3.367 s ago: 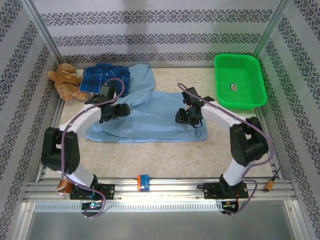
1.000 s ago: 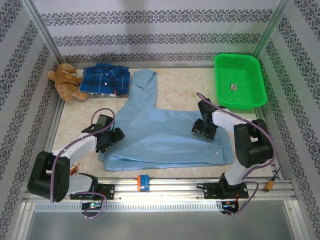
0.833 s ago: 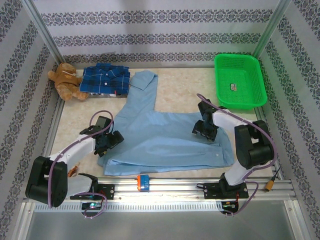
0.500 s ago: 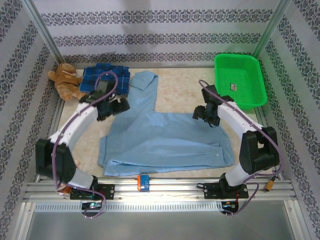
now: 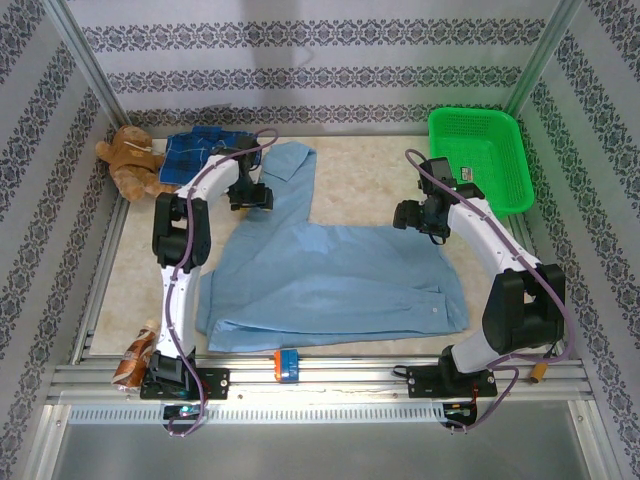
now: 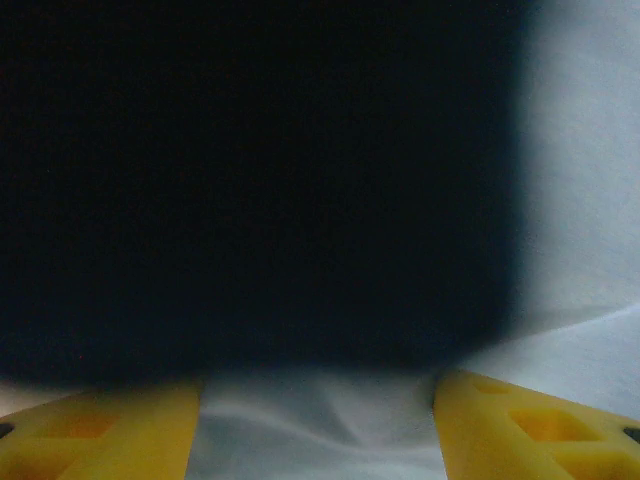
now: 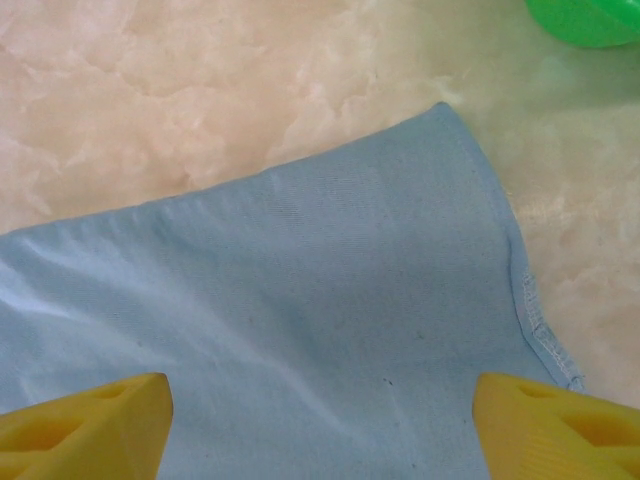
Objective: Fold and stack the long sleeve shirts
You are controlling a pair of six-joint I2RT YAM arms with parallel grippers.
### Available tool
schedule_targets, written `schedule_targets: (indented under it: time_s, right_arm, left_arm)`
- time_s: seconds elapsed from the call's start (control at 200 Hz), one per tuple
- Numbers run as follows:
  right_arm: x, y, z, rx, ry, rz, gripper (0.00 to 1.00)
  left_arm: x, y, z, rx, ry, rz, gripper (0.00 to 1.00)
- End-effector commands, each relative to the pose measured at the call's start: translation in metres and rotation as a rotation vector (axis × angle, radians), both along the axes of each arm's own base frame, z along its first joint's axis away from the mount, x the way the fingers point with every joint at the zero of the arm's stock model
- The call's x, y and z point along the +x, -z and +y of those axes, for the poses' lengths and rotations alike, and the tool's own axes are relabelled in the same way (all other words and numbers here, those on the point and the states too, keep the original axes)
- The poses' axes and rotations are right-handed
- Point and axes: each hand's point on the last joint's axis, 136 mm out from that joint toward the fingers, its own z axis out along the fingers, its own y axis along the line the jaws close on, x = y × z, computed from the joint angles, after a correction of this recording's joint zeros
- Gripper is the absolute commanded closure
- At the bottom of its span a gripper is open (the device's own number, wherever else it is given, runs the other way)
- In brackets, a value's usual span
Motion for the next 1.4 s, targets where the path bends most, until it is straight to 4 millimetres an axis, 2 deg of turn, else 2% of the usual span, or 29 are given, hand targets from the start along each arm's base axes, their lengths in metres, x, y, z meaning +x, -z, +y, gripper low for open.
schedule_targets:
  time_s: [0.0, 0.24, 0.54, 0.62, 0.699, 0.829, 0.939, 1.084, 1.399]
  right_arm:
    - [-0.006, 0.001, -0.002, 0.003, -0.016, 0.026, 0.21]
    - [-0.006, 0.006, -0.003, 0.009, -0.010, 0.045, 0.22]
    - [-0.001, 0.012, 0.001, 0.028, -0.012, 0.061, 0.22]
    - [0.000, 0.013, -0.003, 0.013, -0.006, 0.066, 0.22]
    - [0.001, 0.015, -0.010, 0.001, 0.015, 0.081, 0.22]
    - [0.003, 0.023, -0.028, -0.027, 0.053, 0.102, 0.22]
    - [0.014, 0.029, -0.044, -0.056, 0.072, 0.110, 0.24]
    - [0.033, 0.037, -0.047, -0.074, 0.023, 0.109, 0.28]
    - [0.065, 0.061, -0.050, -0.114, -0.005, 0.143, 0.35]
  left_arm:
    - [0.005, -0.015, 0.016, 0.056, 0.035, -0.013, 0.36]
    - [0.014, 0.001, 0.013, 0.023, 0.051, 0.001, 0.38]
    - [0.018, 0.014, 0.005, -0.024, 0.072, 0.007, 0.47]
    - [0.016, 0.020, 0.003, -0.034, 0.071, 0.018, 0.55]
    - [0.015, 0.024, 0.005, -0.022, 0.067, 0.022, 0.67]
    - [0.020, 0.009, 0.003, -0.037, 0.065, -0.026, 0.76]
    - [0.023, -0.008, -0.002, -0.061, 0.081, -0.059, 0.87]
    - [0.016, -0.028, 0.001, -0.052, 0.085, -0.106, 0.95]
    - [-0.010, -0.050, 0.025, 0.002, 0.051, -0.175, 1.00]
